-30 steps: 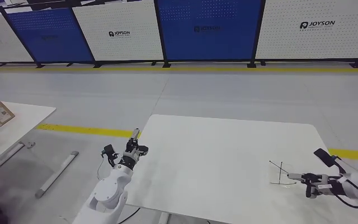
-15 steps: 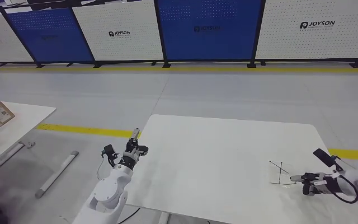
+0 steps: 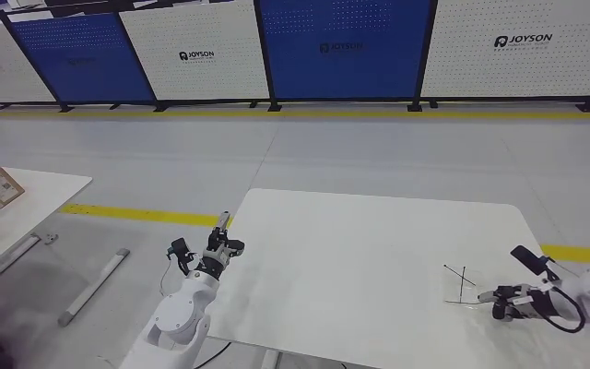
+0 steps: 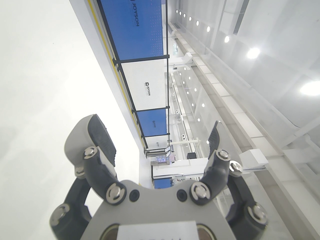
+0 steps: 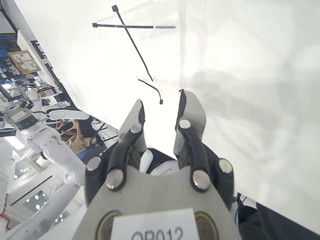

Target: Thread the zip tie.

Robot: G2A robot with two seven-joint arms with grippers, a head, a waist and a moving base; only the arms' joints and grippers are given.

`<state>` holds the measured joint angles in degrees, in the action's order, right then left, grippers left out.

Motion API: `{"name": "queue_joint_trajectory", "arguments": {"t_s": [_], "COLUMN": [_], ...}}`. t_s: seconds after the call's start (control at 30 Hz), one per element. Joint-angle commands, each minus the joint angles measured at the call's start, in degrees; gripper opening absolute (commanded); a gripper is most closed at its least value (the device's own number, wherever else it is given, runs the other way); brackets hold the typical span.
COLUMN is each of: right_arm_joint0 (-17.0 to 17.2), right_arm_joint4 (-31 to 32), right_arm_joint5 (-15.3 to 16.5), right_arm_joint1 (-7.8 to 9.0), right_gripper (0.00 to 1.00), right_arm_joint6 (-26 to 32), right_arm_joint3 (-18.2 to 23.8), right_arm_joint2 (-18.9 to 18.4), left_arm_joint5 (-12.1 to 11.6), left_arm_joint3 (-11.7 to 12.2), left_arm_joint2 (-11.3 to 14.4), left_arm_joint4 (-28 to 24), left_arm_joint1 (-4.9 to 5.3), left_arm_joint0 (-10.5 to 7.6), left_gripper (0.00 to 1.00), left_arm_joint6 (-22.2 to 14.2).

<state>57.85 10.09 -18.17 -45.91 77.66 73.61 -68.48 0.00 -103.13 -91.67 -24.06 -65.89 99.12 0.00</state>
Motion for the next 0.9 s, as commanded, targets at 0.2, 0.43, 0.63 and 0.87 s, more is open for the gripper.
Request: {"name": "queue_joint_trajectory", "arguments": {"t_s": [0.2, 0.43, 0.63, 0.87], "right_arm_joint0": [-1.10, -1.74, -2.16, -2.44], "right_arm_joint4": [0.07, 0.13, 0.17, 0.39], "right_arm_joint5": [-0.15, -0.27, -0.32, -0.52], "right_arm_joint1": [-0.21, -0.31, -0.35, -0.39], "right_gripper": [0.26, 0.24, 0.24, 0.16], "right_arm_joint6": [0.04, -0.03, -0.17, 0.00], "right_arm_joint3": [-1.18, -1.78, -1.98, -2.13], "right_arm_joint2": [1.07, 1.66, 2.03, 2.57], "left_arm_joint5": [0.00, 0.00, 0.00, 0.00], "left_arm_joint3": [0.00, 0.00, 0.00, 0.00], "left_arm_joint2": [0.00, 0.00, 0.00, 0.00], "left_arm_joint4": [0.00, 0.00, 0.00, 0.00], "left_arm_joint1": [0.00, 0.00, 0.00, 0.00], "left_arm_joint0": [0.00, 0.00, 0.00, 0.00], "left_gripper": [1.00, 1.00, 1.00, 1.00], "left_arm_joint6": [0.00, 0.00, 0.00, 0.00]}}
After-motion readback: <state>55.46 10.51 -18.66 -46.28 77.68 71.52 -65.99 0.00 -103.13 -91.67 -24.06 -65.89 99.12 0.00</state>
